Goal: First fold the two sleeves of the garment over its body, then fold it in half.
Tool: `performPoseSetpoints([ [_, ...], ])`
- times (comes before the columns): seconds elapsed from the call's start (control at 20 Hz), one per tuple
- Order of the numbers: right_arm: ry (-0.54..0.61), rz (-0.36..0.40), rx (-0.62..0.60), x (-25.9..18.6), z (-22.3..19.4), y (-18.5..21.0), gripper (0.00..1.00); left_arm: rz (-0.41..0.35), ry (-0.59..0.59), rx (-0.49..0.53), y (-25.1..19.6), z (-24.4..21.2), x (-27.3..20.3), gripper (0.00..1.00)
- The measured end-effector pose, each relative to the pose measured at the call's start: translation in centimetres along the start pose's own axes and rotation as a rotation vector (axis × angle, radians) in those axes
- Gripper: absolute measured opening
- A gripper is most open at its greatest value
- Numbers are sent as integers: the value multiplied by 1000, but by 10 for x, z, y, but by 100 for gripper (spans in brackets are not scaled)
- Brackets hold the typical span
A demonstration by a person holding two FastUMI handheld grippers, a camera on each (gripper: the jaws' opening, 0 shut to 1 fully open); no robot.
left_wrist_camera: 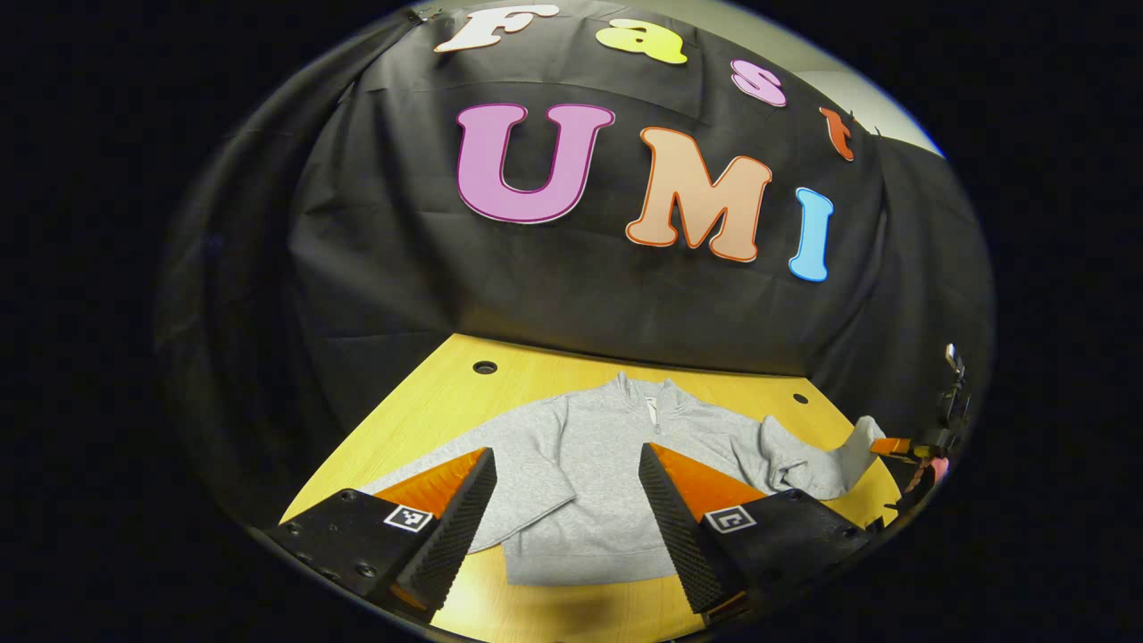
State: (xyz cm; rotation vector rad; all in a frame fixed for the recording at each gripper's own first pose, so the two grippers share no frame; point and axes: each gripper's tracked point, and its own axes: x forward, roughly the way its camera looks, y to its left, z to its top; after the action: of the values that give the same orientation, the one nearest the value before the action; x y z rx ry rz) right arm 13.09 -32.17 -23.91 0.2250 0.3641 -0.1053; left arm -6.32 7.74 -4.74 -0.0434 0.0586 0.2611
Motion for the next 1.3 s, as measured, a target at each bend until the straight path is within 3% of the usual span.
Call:
performPoseSetpoints([
  [0.45, -51, 178, -34, -8, 10, 4, 4, 40, 8, -9, 48, -12, -8, 94],
  [0.9, -21, 540, -17, -7, 7, 18, 4, 116, 25, -37, 100, -22, -16, 94],
  [1.15, 74, 721, 2, -1, -3, 26, 4, 171, 49, -59, 131, -38, -18, 94],
  [1.3, 137, 790, 8, 10, -21, 27, 4, 216, 76, -83, 152, -57, -23, 94],
])
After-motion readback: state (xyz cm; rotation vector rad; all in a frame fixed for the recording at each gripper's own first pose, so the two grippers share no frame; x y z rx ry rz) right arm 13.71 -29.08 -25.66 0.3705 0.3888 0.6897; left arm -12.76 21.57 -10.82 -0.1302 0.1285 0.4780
